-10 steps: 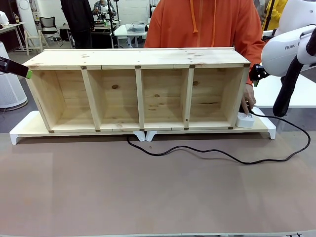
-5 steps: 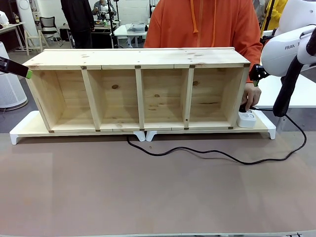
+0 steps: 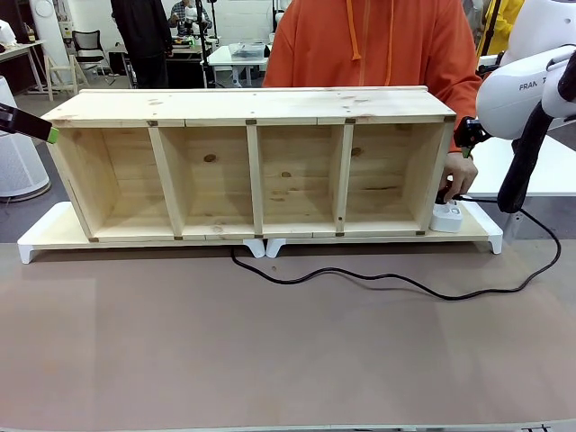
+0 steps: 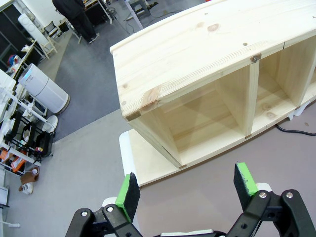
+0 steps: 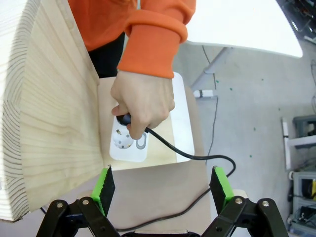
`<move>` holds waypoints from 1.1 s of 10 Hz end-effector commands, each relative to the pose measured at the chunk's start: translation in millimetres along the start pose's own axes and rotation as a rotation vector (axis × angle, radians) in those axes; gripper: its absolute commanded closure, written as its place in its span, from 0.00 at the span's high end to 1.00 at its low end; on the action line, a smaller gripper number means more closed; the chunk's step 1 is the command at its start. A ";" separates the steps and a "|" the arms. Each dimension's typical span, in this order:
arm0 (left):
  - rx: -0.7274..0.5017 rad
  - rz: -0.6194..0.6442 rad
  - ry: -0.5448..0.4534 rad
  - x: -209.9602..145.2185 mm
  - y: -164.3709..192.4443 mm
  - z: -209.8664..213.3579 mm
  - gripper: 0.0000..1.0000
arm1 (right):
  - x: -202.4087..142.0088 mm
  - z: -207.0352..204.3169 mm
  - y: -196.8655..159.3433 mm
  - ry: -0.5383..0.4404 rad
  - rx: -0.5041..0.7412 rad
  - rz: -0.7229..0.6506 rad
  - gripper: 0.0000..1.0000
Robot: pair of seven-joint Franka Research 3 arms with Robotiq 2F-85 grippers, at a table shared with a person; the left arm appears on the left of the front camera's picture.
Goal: Perform cable management.
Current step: Release the Power Cable when the human grasps it.
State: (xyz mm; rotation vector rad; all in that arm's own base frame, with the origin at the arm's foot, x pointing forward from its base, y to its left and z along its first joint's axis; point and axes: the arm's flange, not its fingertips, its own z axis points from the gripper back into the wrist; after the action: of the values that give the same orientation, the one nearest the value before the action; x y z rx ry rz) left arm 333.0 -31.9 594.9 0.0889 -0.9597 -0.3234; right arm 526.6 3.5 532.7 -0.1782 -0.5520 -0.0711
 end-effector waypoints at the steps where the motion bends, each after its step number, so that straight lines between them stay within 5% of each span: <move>1: 0.004 -0.003 -0.005 0.6 -0.7 -1.2 1.00 | -0.7 -0.8 0.7 0.007 0.000 -0.002 1.00; 11: 0.004 -0.003 -0.005 0.6 -0.7 -1.2 1.00 | -0.7 -0.8 0.7 0.007 0.000 -0.002 1.00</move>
State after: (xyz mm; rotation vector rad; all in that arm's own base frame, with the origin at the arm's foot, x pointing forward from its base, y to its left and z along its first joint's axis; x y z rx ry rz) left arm 333.0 -31.9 594.9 0.0889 -0.9597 -0.3234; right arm 526.6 3.5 532.7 -0.1783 -0.5520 -0.0711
